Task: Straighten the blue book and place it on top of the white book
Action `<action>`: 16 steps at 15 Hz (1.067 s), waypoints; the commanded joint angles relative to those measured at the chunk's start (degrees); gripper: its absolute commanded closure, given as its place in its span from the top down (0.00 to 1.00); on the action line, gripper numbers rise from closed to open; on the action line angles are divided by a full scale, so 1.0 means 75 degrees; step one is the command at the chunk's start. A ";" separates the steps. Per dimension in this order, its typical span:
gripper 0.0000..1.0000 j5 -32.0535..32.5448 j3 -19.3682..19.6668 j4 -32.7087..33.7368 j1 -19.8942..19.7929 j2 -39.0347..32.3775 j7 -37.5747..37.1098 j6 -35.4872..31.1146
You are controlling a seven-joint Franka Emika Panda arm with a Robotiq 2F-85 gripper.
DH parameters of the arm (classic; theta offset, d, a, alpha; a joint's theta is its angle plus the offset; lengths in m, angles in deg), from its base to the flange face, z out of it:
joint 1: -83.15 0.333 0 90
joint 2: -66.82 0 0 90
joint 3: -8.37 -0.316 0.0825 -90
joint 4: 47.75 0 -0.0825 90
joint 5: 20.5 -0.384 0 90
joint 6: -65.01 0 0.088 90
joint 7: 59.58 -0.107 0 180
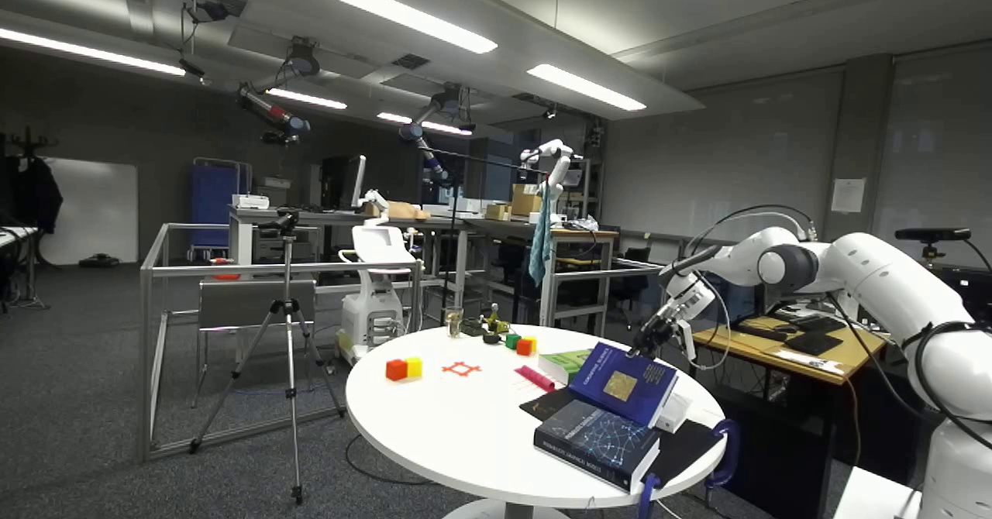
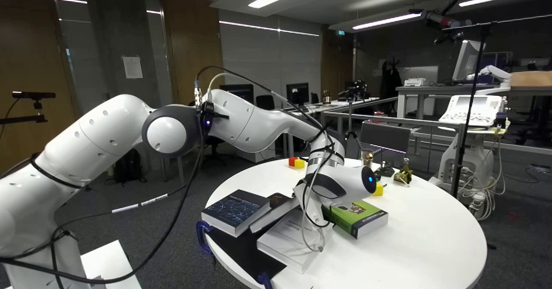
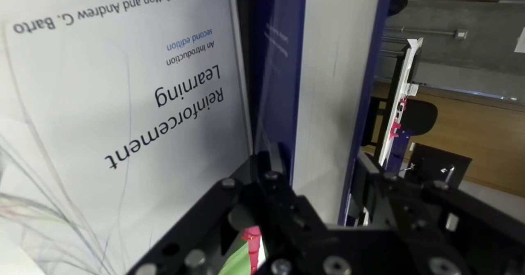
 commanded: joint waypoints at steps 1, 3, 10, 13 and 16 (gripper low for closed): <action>0.18 -0.0189 -0.0264 0.0432 -0.0358 0.0118 -0.0524 0.0741; 0.18 -0.0210 -0.0292 0.0453 -0.0423 0.0147 -0.0546 0.0854; 0.18 -0.0298 -0.0335 0.0595 -0.0653 0.0218 -0.0462 0.1417; 0.18 -0.0323 -0.0347 0.0646 -0.0749 0.0261 -0.0454 0.1645; 0.18 -0.0423 -0.0328 0.0669 -0.0797 0.0295 -0.0469 0.1843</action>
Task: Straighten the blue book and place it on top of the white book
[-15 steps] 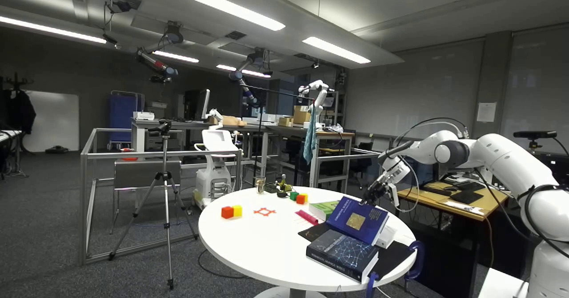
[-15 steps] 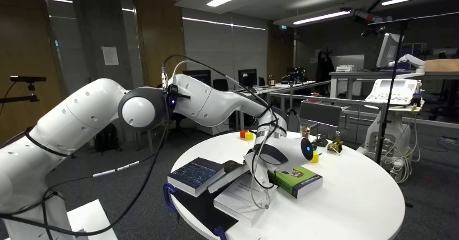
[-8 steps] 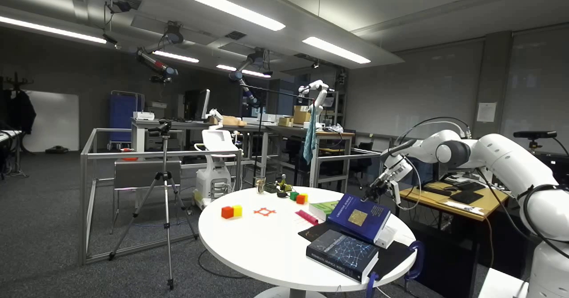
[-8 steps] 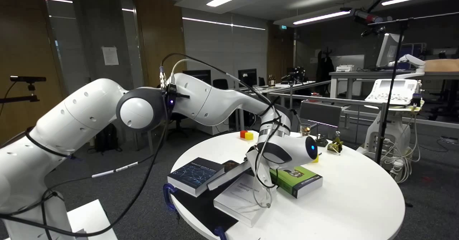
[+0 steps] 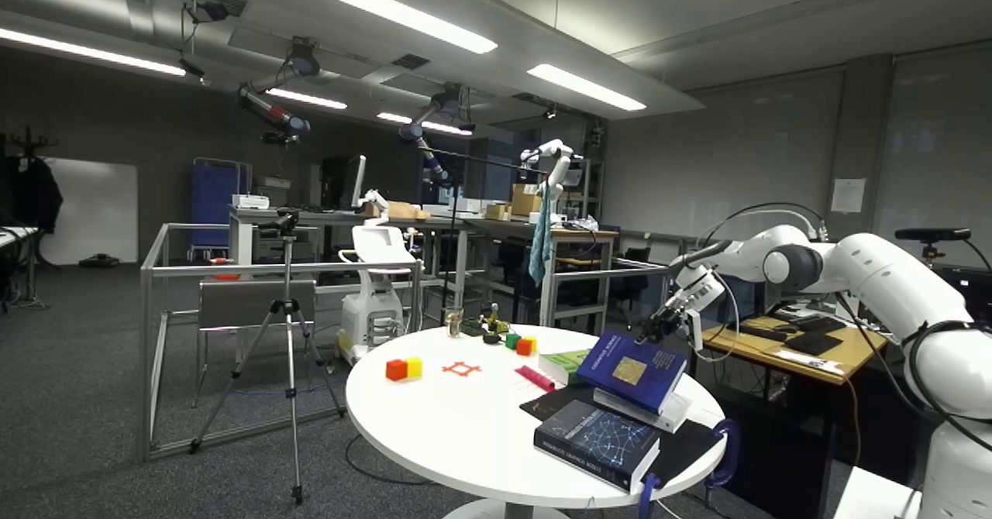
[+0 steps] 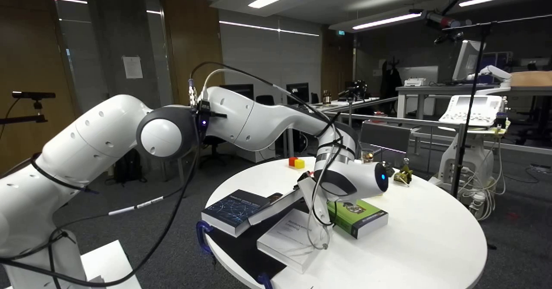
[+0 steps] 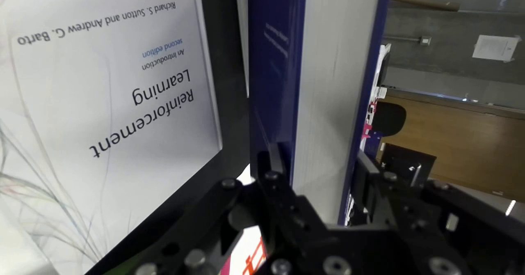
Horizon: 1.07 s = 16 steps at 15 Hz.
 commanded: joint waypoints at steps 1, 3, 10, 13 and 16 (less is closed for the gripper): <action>0.18 -0.0405 -0.0264 0.0178 -0.0357 0.0305 -0.0347 0.0867; 0.18 -0.0468 -0.0264 0.0217 -0.0409 0.0328 -0.0348 0.0992; 0.18 -0.0592 -0.0236 0.0501 -0.0686 0.0352 -0.0398 0.1477; 0.18 -0.0552 -0.0173 0.0634 -0.0821 0.0341 -0.0405 0.1584; 0.18 -0.0509 -0.0134 0.0724 -0.0964 0.0301 -0.0364 0.1552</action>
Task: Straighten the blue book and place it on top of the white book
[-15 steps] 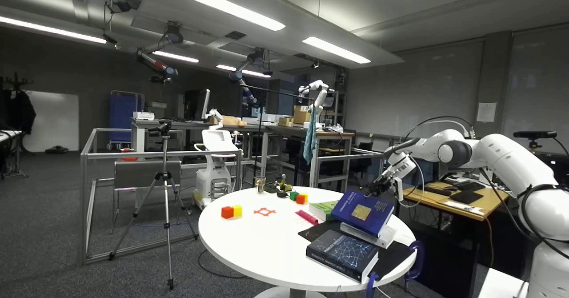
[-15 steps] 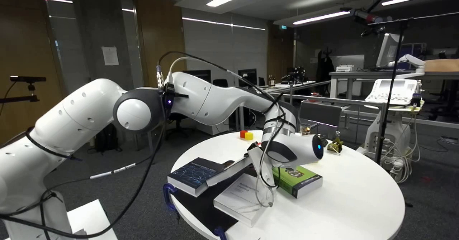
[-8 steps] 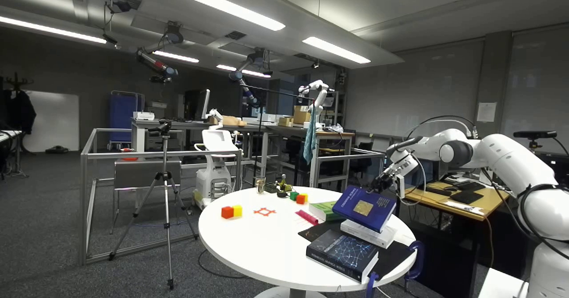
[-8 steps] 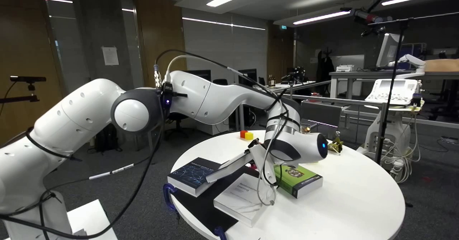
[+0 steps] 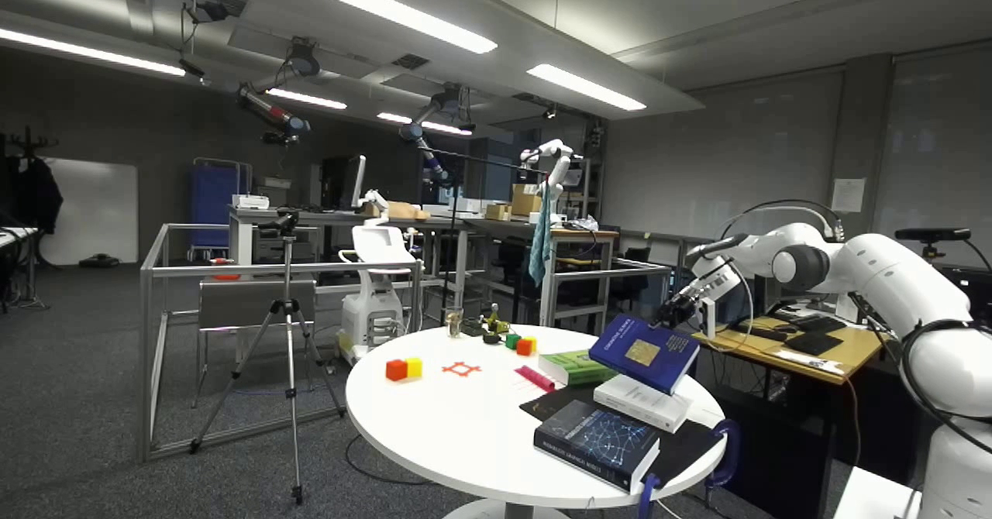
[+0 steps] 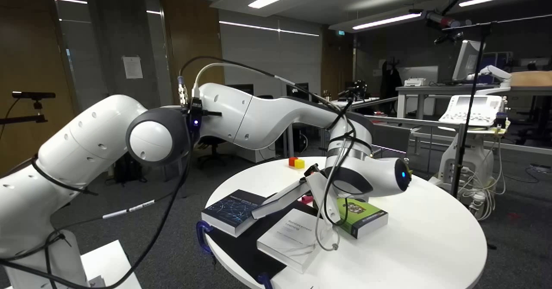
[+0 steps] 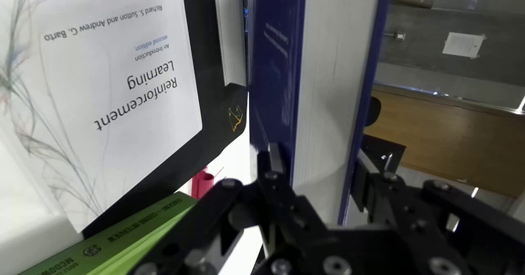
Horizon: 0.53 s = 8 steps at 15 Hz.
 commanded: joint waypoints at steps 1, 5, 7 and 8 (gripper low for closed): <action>0.18 -0.0272 -0.0135 0.0169 -0.0372 0.0267 -0.0371 0.0651; 0.18 -0.0205 -0.0045 0.0232 -0.0497 0.0228 -0.0421 0.0646; 0.18 -0.0215 -0.0016 0.0250 -0.0564 0.0189 -0.0426 0.0642; 0.18 -0.0224 -0.0003 0.0257 -0.0586 0.0169 -0.0423 0.0634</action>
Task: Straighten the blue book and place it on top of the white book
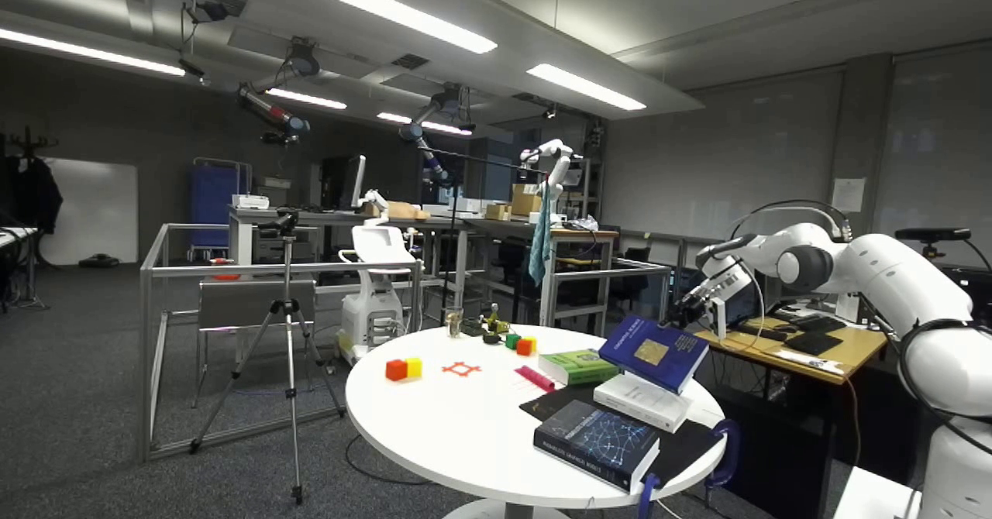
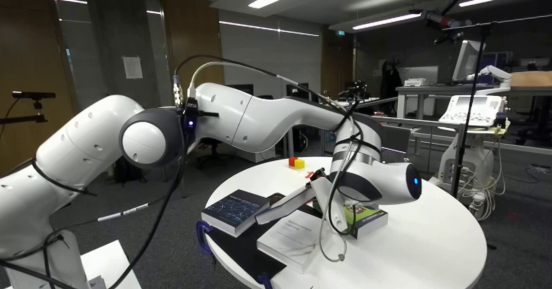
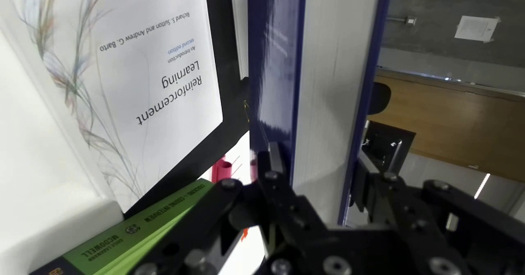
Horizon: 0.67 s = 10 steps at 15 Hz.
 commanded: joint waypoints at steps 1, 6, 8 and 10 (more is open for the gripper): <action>0.18 -0.0256 -0.0141 0.0239 -0.0306 0.0132 -0.0440 0.0643; 0.18 -0.0263 -0.0158 0.0248 -0.0411 -0.0004 -0.0412 0.0659; 0.18 -0.0249 -0.0147 0.0223 -0.0425 -0.0052 -0.0401 0.0635; 0.18 -0.0142 -0.0095 0.0218 -0.0412 -0.0126 -0.0367 0.0670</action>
